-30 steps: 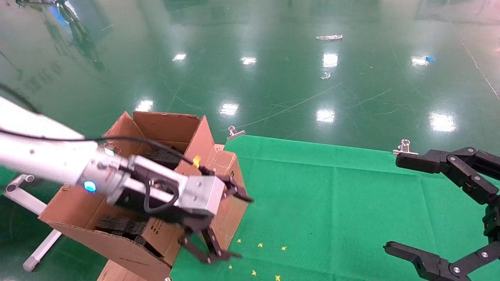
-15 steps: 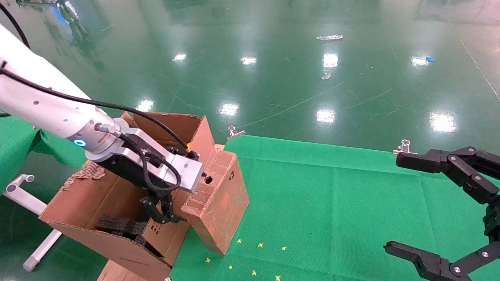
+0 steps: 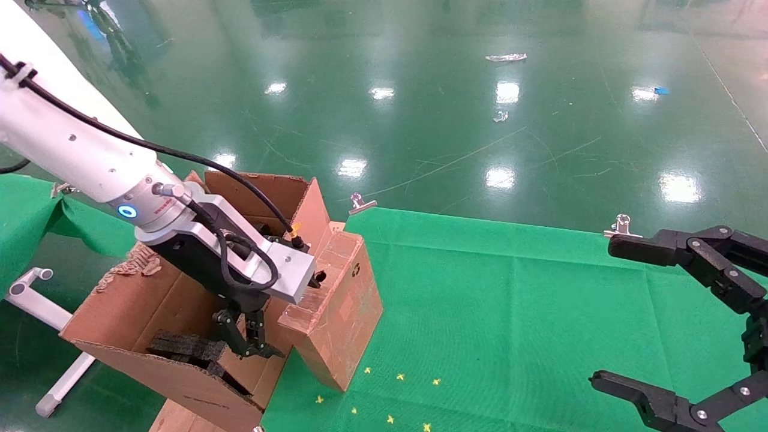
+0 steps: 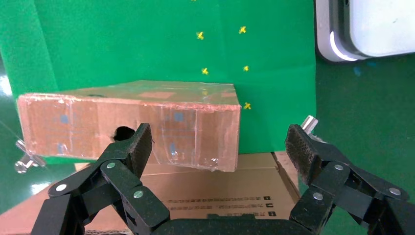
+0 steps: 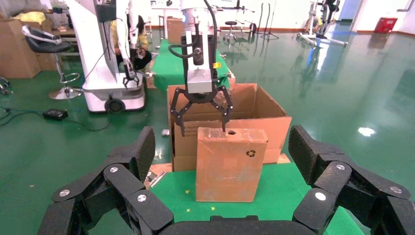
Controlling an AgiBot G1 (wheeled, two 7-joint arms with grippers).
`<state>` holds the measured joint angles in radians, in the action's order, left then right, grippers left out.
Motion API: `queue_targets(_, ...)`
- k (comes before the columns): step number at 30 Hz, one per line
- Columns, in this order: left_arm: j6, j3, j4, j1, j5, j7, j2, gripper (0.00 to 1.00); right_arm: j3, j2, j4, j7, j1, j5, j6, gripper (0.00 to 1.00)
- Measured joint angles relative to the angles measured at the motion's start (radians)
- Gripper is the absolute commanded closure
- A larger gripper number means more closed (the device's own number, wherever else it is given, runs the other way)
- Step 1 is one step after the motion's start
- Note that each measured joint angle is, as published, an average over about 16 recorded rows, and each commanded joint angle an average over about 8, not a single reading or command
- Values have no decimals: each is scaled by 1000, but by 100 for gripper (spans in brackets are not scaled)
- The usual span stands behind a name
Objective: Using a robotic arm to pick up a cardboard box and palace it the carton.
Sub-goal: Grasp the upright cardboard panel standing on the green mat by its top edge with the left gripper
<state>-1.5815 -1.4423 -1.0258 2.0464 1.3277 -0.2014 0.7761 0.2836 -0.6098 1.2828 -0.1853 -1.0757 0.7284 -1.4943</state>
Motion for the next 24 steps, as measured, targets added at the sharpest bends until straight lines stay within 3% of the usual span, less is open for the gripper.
queue_targets(5, -1, -45, 125, 21, -48, -103, 30, 0, 0, 0, 0, 0, 0, 0, 0, 0)
queue_targets(14, -11, -158, 348, 46, -133, -389, 124, 0, 1, 0, 0, 1, 0, -1, 0, 0)
queue_targets(24, -8, -301, 445, 68, -212, -592, 208, 0, 2, 1, 0, 1, 0, -1, 1, 0)
